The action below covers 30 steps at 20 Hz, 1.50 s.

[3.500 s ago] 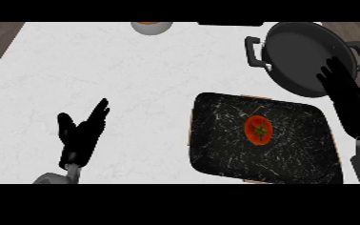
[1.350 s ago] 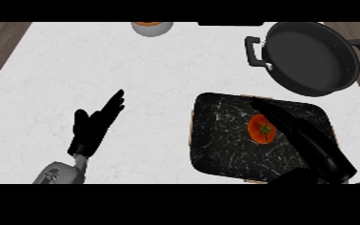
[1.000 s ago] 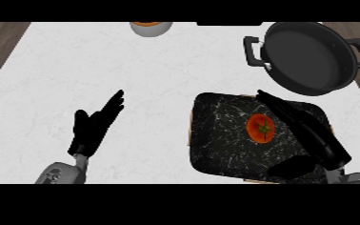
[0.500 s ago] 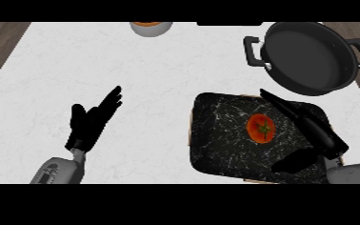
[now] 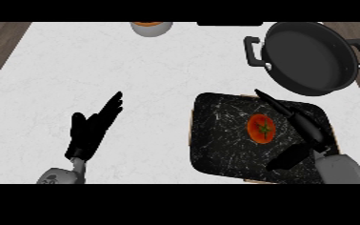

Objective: Pick the tomato from the tray and place it in the pot

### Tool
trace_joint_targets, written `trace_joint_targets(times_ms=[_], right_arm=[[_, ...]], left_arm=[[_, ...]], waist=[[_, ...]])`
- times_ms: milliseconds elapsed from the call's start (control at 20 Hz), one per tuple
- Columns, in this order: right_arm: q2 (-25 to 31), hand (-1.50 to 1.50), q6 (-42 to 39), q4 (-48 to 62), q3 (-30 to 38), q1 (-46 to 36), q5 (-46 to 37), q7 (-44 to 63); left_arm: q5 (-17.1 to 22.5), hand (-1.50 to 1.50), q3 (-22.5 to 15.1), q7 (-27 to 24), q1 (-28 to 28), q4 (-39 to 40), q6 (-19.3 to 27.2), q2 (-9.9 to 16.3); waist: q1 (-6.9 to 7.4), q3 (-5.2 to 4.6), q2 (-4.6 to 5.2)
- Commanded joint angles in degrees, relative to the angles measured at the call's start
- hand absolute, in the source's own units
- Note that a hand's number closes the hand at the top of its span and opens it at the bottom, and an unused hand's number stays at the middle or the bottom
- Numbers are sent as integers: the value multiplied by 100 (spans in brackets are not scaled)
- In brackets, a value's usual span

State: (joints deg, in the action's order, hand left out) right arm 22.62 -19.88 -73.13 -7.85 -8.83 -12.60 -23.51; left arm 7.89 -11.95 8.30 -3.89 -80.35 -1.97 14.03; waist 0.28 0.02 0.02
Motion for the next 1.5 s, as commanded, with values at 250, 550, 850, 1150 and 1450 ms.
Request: trace_joint_targets(times_ms=[250, 550, 850, 1150, 1450], right_arm=[[-644, -150, 115, 2100, 216, -926, -547, -993], [-825, 150, 484, 2396, -54, -981, -1116, -1432], [-679, 150, 124, 3209, 314, -1173, -780, -2446], [682, 150, -774, 3609, 1041, -1332, -173, -3508], [1932, 150, -1534, 4046, 1482, -1509, 390, -3078]], left_arm=[[-333, 0, 224, -361, -90, 465, -279, -244], [-398, 0, 275, -40, -93, 234, -179, -323], [-361, 0, 292, 342, -150, -61, -215, -288], [-202, 0, 478, 34, -231, 190, -517, -196], [-315, 0, 368, -4, -217, 47, -389, -293]], waist=[[7, 0, 8], [5, 0, 6], [35, 5, 16], [63, 17, 76], [245, 91, 237]])
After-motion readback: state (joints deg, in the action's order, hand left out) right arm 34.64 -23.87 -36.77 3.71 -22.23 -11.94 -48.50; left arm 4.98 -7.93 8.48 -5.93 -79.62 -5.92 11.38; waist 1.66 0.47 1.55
